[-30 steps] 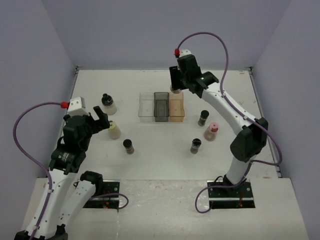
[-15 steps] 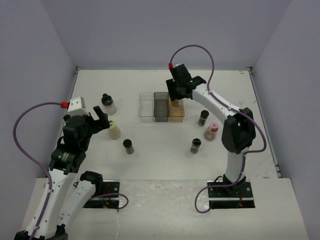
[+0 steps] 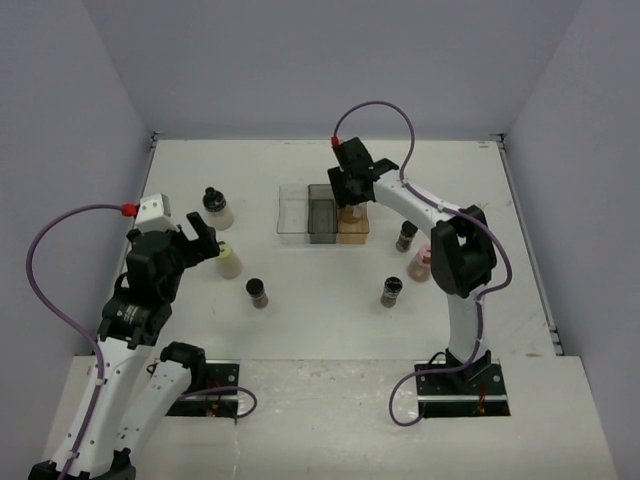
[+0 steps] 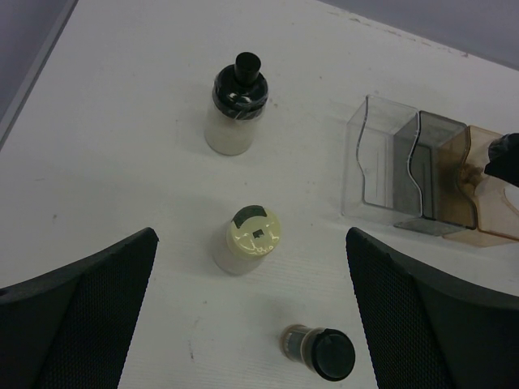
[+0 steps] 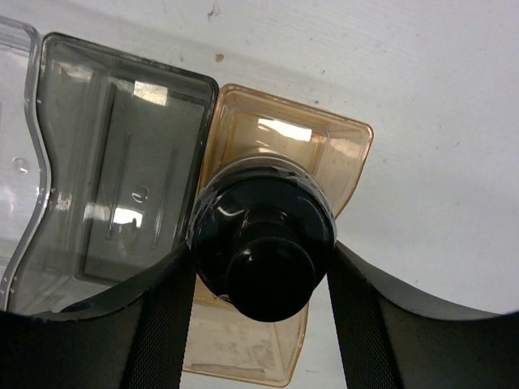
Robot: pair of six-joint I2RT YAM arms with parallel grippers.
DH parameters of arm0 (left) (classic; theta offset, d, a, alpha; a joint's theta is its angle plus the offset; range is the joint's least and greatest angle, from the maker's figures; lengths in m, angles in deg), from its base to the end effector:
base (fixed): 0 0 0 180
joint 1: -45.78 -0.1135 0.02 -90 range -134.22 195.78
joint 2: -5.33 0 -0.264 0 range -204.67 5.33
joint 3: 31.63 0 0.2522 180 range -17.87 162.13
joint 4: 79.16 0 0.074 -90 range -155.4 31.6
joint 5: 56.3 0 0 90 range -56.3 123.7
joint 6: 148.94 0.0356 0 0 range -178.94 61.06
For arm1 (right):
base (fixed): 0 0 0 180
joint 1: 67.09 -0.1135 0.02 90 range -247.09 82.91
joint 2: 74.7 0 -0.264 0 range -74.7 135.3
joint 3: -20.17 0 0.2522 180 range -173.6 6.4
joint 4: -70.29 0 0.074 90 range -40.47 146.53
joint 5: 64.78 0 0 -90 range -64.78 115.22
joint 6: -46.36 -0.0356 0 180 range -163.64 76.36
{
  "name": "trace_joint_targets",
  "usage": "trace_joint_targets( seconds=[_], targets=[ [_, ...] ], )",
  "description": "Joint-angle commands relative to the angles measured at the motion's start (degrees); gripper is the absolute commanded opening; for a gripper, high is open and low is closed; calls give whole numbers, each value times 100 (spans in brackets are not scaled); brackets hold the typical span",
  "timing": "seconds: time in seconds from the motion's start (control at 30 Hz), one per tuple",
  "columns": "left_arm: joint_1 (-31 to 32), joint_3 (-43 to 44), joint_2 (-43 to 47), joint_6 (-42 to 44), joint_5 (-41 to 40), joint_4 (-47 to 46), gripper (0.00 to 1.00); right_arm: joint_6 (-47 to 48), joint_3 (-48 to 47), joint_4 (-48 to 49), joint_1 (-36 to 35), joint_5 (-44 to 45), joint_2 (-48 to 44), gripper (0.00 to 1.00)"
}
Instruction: Organize the condiment bottles
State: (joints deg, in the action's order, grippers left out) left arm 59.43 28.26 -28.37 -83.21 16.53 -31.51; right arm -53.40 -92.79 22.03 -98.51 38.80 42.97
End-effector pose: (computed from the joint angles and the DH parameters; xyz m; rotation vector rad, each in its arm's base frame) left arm 0.1261 -0.0198 0.3318 -0.3745 1.8941 -0.1510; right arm 0.3964 0.2323 0.2399 -0.3655 2.4319 0.0155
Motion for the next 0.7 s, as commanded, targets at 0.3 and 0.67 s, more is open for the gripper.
trace_joint_targets(
  seconds=[0.3, 0.67],
  targets=[
    [41, -16, -85, 124, 3, -207, 100, 132, -460, 383, 83, 57, 195, 61],
    [32, 615, -901, -419, -656, 214, 100, 71, -399, 102, 83, 66, -393, 98]
  ],
)
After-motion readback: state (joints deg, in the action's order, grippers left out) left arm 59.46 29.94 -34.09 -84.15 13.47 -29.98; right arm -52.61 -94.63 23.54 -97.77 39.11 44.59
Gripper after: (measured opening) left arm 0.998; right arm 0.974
